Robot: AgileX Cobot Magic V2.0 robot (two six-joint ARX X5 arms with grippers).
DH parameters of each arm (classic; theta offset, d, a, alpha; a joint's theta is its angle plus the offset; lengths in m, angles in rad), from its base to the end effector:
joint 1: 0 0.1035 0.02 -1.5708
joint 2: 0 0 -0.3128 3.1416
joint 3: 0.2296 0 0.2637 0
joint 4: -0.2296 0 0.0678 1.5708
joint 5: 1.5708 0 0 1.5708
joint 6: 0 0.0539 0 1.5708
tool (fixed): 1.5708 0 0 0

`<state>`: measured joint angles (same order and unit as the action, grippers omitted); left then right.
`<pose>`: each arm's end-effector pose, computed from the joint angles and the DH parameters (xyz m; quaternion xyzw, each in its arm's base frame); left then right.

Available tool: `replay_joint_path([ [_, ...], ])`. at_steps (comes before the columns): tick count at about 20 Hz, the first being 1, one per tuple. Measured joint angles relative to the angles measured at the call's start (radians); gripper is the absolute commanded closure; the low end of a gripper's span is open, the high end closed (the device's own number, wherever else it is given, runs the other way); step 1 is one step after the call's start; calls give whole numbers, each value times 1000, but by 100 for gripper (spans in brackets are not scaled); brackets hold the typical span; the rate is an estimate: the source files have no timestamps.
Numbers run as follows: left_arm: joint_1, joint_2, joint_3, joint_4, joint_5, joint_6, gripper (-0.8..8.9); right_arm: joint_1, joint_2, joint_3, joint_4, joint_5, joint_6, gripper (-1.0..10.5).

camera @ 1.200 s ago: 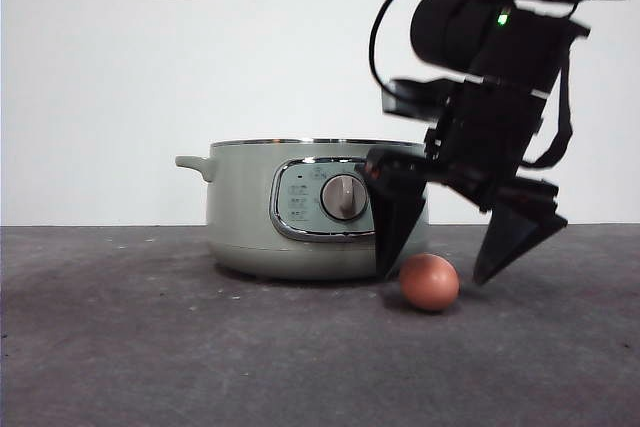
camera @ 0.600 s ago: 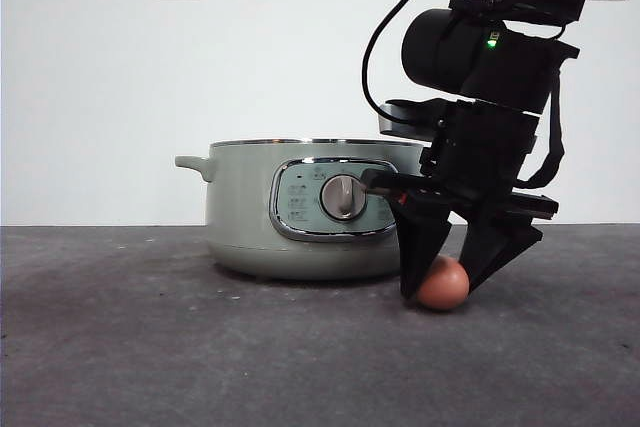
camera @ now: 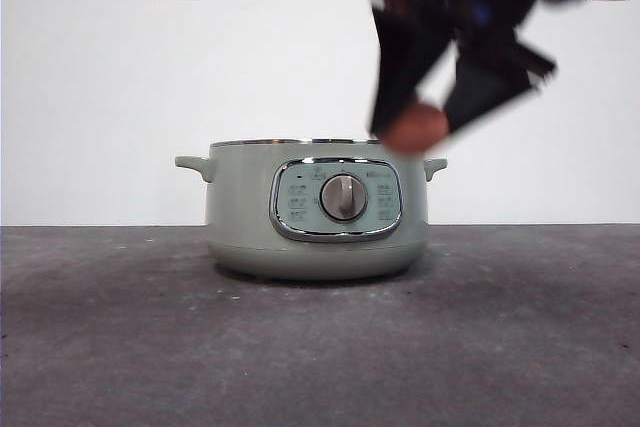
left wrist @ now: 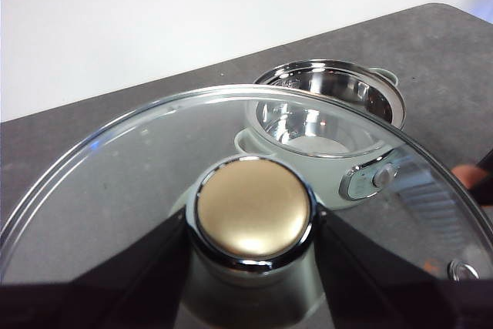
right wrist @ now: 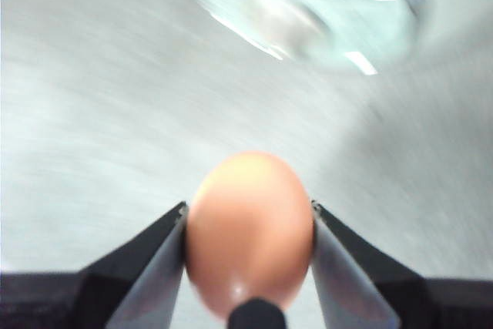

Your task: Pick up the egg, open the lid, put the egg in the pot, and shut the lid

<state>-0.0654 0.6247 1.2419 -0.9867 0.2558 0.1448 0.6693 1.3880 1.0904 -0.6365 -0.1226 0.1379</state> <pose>0.0518 -0.0171 0.4407 0.0528 0.1710 -0.1700 0.9691 0.2299 0.1903 0.2956 -0.0645 0.4562 0.3137 0.8302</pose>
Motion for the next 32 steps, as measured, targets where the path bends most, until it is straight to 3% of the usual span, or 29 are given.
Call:
replay_joint_path([
  [6,0,2,0,-8,2,0,820,13,69,307,77,75,-68,959],
  [10,0,2,0,-16,6,0,820,-9,325,626,43,79,-139,959],
  [16,0,2,0,-16,7,0,820,-95,753,1106,-159,89,-183,959],
  [20,0,3,0,-16,7,0,820,-147,864,1172,-190,92,-184,959],
  [32,0,2,0,-33,8,0,820,-143,1017,1173,-277,97,-214,959],
])
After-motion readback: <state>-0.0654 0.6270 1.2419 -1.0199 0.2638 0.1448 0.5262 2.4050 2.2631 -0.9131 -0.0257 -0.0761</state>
